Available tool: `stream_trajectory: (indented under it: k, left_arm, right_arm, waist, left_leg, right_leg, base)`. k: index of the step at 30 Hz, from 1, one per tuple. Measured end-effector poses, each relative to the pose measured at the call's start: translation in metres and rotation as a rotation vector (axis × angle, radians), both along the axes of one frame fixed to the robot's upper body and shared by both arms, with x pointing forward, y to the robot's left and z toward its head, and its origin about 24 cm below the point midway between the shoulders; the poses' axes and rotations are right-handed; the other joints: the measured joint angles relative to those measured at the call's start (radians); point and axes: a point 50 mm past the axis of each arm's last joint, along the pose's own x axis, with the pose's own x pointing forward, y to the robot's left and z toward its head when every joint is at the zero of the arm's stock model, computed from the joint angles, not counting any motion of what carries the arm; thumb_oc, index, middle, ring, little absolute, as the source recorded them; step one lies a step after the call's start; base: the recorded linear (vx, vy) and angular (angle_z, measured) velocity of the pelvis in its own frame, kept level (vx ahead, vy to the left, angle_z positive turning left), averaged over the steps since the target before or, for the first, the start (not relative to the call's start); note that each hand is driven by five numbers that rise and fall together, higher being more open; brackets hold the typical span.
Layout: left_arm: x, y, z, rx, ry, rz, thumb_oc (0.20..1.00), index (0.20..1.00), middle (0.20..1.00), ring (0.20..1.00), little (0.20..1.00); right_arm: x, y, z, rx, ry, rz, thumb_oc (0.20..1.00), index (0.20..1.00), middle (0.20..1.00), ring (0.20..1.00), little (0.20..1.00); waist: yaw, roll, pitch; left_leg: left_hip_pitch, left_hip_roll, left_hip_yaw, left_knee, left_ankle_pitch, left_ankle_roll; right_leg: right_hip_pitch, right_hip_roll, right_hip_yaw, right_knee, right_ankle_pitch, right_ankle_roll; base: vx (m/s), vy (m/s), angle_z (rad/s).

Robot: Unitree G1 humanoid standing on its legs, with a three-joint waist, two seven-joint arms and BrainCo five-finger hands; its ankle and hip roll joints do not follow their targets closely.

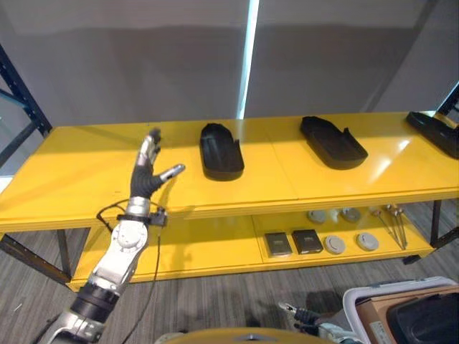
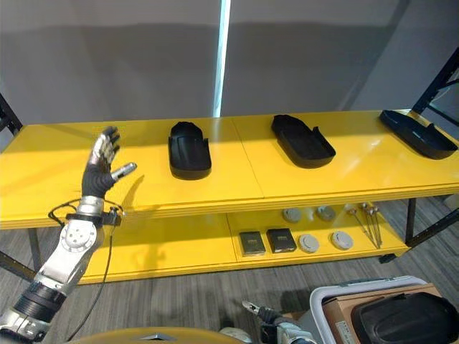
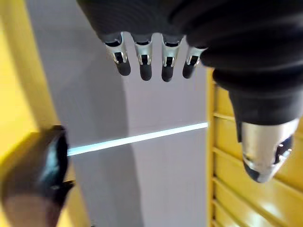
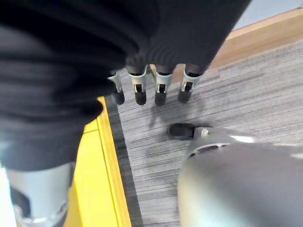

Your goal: Move parts from the plastic box to the shelf.

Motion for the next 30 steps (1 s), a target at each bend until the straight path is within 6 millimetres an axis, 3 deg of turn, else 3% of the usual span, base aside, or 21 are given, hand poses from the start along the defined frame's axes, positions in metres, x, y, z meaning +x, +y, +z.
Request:
stream_trajectory:
  k: [2, 6, 8, 10, 11, 12, 13, 14, 15, 16, 17, 18, 19, 20, 22, 23, 24, 25, 26, 27, 30]
  left_arm:
    - [-0.009, -0.003, -0.019, 0.017, 0.077, -0.038, 1.0, 1.0, 1.0, 1.0, 1.0]
    - [-0.015, -0.014, -0.011, 0.007, 0.01, -0.142, 1.0, 1.0, 1.0, 1.0, 1.0]
    - [-0.018, -0.017, 0.003, -0.006, -0.074, -0.16, 1.0, 1.0, 1.0, 1.0, 1.0]
    - [-0.017, -0.012, 0.01, 0.014, -0.119, -0.123, 1.0, 1.0, 1.0, 1.0, 1.0]
    - [-0.016, -0.013, 0.013, 0.034, -0.136, -0.122, 1.0, 1.0, 1.0, 1.0, 1.0]
    - [-0.013, -0.014, 0.015, 0.048, -0.153, -0.107, 1.0, 1.0, 1.0, 1.0, 1.0]
    - [-0.011, -0.017, 0.017, 0.038, -0.158, -0.098, 1.0, 1.0, 1.0, 1.0, 1.0]
    - [-0.007, -0.016, 0.02, 0.036, -0.169, -0.074, 1.0, 1.0, 1.0, 1.0, 1.0]
    - [-0.003, -0.015, 0.02, 0.041, -0.165, -0.049, 1.0, 1.0, 1.0, 1.0, 1.0]
    - [0.0, -0.016, 0.018, 0.049, -0.157, -0.036, 1.0, 1.0, 1.0, 1.0, 1.0]
    - [0.003, -0.02, 0.018, 0.037, -0.159, -0.011, 1.0, 1.0, 1.0, 1.0, 1.0]
    - [0.004, -0.02, 0.02, 0.025, -0.168, 0.012, 1.0, 1.0, 1.0, 1.0, 1.0]
    - [0.005, -0.014, 0.02, 0.025, -0.17, 0.048, 1.0, 1.0, 1.0, 1.0, 1.0]
    - [0.008, -0.001, 0.011, 0.019, -0.127, 0.119, 1.0, 1.0, 1.0, 1.0, 1.0]
    - [0.006, 0.017, -0.002, 0.025, -0.062, 0.194, 1.0, 1.0, 1.0, 1.0, 1.0]
    - [0.006, 0.022, -0.008, 0.014, -0.024, 0.222, 1.0, 1.0, 1.0, 1.0, 1.0]
    - [0.004, 0.019, -0.018, -0.019, 0.024, 0.23, 1.0, 1.0, 1.0, 1.0, 1.0]
    - [0.007, 0.019, -0.017, -0.028, 0.028, 0.232, 1.0, 1.0, 1.0, 1.0, 1.0]
    - [0.009, 0.013, -0.018, -0.017, 0.032, 0.202, 1.0, 1.0, 1.0, 1.0, 1.0]
    - [0.016, 0.001, -0.021, -0.007, 0.049, 0.155, 1.0, 1.0, 1.0, 1.0, 1.0]
    - [0.01, -0.001, -0.05, 0.052, 0.181, 0.139, 1.0, 1.0, 1.0, 1.0, 1.0]
  right_arm:
    - [-0.006, 0.008, -0.003, 0.035, 0.023, -0.049, 1.0, 1.0, 1.0, 1.0, 1.0]
    - [-0.013, 0.013, -0.006, 0.051, 0.055, -0.113, 1.0, 1.0, 1.0, 1.0, 1.0]
    - [-0.015, 0.013, -0.006, 0.059, 0.062, -0.121, 1.0, 1.0, 1.0, 1.0, 1.0]
    - [-0.012, 0.01, -0.005, 0.061, 0.061, -0.122, 1.0, 1.0, 1.0, 1.0, 1.0]
    - [-0.014, 0.008, -0.005, 0.061, 0.065, -0.138, 1.0, 1.0, 1.0, 1.0, 1.0]
    - [-0.027, -0.002, -0.006, 0.043, 0.088, -0.169, 1.0, 1.0, 1.0, 1.0, 1.0]
    - [-0.032, -0.009, -0.006, 0.03, 0.088, -0.188, 1.0, 1.0, 1.0, 1.0, 1.0]
    - [-0.034, -0.014, -0.006, 0.025, 0.088, -0.215, 1.0, 1.0, 1.0, 1.0, 1.0]
    - [-0.036, -0.016, -0.006, 0.014, 0.102, -0.203, 1.0, 1.0, 1.0, 1.0, 1.0]
    - [-0.037, -0.021, -0.005, -0.003, 0.111, -0.188, 1.0, 1.0, 1.0, 1.0, 1.0]
    - [-0.05, -0.031, -0.005, -0.035, 0.146, -0.182, 1.0, 1.0, 1.0, 1.0, 1.0]
    - [-0.057, -0.039, -0.004, -0.063, 0.18, -0.17, 1.0, 1.0, 1.0, 1.0, 1.0]
    - [-0.064, -0.052, -0.001, -0.106, 0.223, -0.145, 1.0, 1.0, 1.0, 1.0, 1.0]
    - [-0.058, -0.065, 0.004, -0.143, 0.212, -0.127, 1.0, 1.0, 1.0, 1.0, 1.0]
    - [-0.059, -0.068, 0.005, -0.149, 0.211, -0.116, 1.0, 1.0, 1.0, 1.0, 1.0]
    - [-0.055, -0.067, 0.005, -0.14, 0.184, -0.101, 1.0, 1.0, 1.0, 1.0, 1.0]
    - [-0.051, -0.07, 0.008, -0.144, 0.165, -0.088, 1.0, 1.0, 1.0, 1.0, 1.0]
    - [-0.049, -0.058, 0.004, -0.101, 0.152, -0.082, 1.0, 1.0, 1.0, 1.0, 1.0]
    - [-0.059, -0.046, -0.001, -0.069, 0.165, -0.079, 1.0, 1.0, 1.0, 1.0, 1.0]
    - [-0.06, -0.041, -0.003, -0.059, 0.172, -0.084, 1.0, 1.0, 1.0, 1.0, 1.0]
    - [-0.041, -0.026, -0.003, -0.021, 0.102, -0.07, 1.0, 1.0, 1.0, 1.0, 1.0]
  waist:
    - [-0.003, -0.012, 0.006]
    - [-0.006, -0.033, 0.017]
    - [-0.002, -0.033, 0.026]
    - [0.006, -0.016, 0.037]
    - [0.008, -0.026, 0.035]
    - [-0.035, -0.035, 0.043]
    - [-0.066, -0.034, 0.047]
    - [-0.053, -0.048, 0.068]
    - [-0.029, -0.059, 0.086]
    - [-0.034, -0.05, 0.096]
    - [-0.067, -0.049, 0.115]
    - [-0.06, -0.048, 0.124]
    - [-0.006, -0.049, 0.144]
    - [0.003, -0.039, 0.154]
    - [0.016, -0.046, 0.153]
    - [0.009, -0.021, 0.145]
    - [-0.017, 0.05, 0.137]
    - [-0.017, 0.051, 0.125]
    - [-0.027, 0.016, 0.1]
    - [-0.044, 0.035, 0.112]
    - [-0.05, 0.003, 0.117]
  left_leg:
    - [0.0, -0.001, 0.004, 0.0, 0.001, 0.001]
    - [-0.004, 0.003, 0.067, 0.0, 0.005, 0.003]
    - [0.007, 0.043, 0.191, 0.007, 0.004, 0.0]
    - [0.033, 0.101, 0.313, 0.001, -0.005, -0.014]
    - [0.052, 0.105, 0.357, 0.001, -0.015, -0.026]
    - [0.076, 0.091, 0.388, 0.019, -0.032, -0.053]
    - [0.062, 0.094, 0.366, 0.057, -0.049, -0.044]
    - [0.033, 0.11, 0.329, 0.184, -0.057, -0.06]
    - [-0.017, 0.126, 0.263, 0.321, -0.064, -0.046]
    - [-0.073, 0.138, 0.172, 0.417, -0.097, -0.055]
    - [-0.169, 0.109, 0.018, 0.552, -0.121, -0.073]
    - [-0.24, 0.034, -0.13, 0.685, -0.123, -0.068]
    - [-0.305, -0.058, -0.197, 0.793, -0.131, -0.058]
    - [-0.371, -0.153, -0.288, 0.803, -0.138, -0.037]
    - [-0.36, -0.191, -0.291, 0.641, -0.134, 0.019]
    - [-0.355, -0.191, -0.276, 0.564, -0.068, 0.054]
    - [-0.372, -0.131, -0.272, 0.495, 0.049, 0.106]
    - [-0.348, -0.096, -0.308, 0.411, 0.014, 0.039]
    - [-0.324, -0.122, -0.31, 0.262, -0.003, 0.01]
    - [-0.312, -0.114, -0.314, 0.183, -0.017, 0.038]
    - [-0.264, -0.158, -0.271, 0.243, -0.055, 0.068]
  right_leg:
    - [-0.013, 0.0, 0.005, 0.002, 0.0, 0.0]
    - [-0.055, -0.003, 0.004, 0.016, -0.001, 0.002]
    - [-0.09, -0.005, -0.116, 0.038, -0.035, -0.009]
    - [-0.146, 0.001, -0.249, 0.243, -0.132, -0.035]
    - [-0.152, 0.0, -0.247, 0.316, -0.17, -0.026]
    - [-0.148, 0.021, -0.213, 0.306, -0.189, -0.069]
    - [-0.154, 0.037, -0.169, 0.297, -0.184, -0.082]
    - [-0.169, 0.053, -0.084, 0.295, -0.178, -0.099]
    - [-0.163, 0.062, -0.018, 0.262, -0.164, -0.118]
    - [-0.132, 0.065, -0.004, 0.198, -0.133, -0.128]
    - [-0.109, 0.085, 0.048, 0.147, -0.078, -0.148]
    - [-0.116, 0.094, 0.11, 0.144, -0.052, -0.151]
    - [-0.106, 0.098, 0.179, 0.099, -0.042, -0.136]
    - [-0.095, 0.111, 0.244, 0.055, -0.012, -0.131]
    - [-0.094, 0.106, 0.241, 0.036, 0.017, -0.091]
    - [-0.102, 0.126, 0.229, 0.061, 0.007, -0.045]
    - [-0.124, 0.18, 0.205, 0.126, -0.046, 0.031]
    - [-0.228, 0.205, 0.276, 0.364, -0.136, -0.059]
    - [-0.218, 0.144, 0.261, 0.326, -0.165, -0.049]
    - [-0.222, 0.129, 0.194, 0.262, -0.137, -0.089]
    - [-0.186, 0.057, 0.174, 0.127, -0.049, -0.072]
  base:
    - [-0.01, -0.001, -0.07]
    - [-0.07, -0.047, -0.43]
    - [-0.04, -0.064, -1.4]
    - [0.0, -0.044, -1.64]
    - [-0.07, -0.16, -1.7]
    - [-0.07, -0.17, -1.33]
    - [-0.04, -0.141, -1.42]
    - [0.0, -0.057, -1.67]
    - [-0.03, -0.061, -2.01]
    - [-0.07, -0.028, -1.8]
    - [-0.07, -0.007, -1.39]
    - [-0.08, 0.108, -2.35]
    - [-0.08, 0.238, -2.97]
    - [-0.08, 0.283, -3.01]
    - [-0.05, 0.22, -1.99]
    - [-0.11, 0.232, -1.44]
    - [-0.16, 0.327, -1.07]
    - [-0.16, 0.329, -0.34]
    - [-0.12, 0.318, 0.36]
    - [-0.1, 0.218, 0.97]
    - [-0.11, 0.133, 0.43]
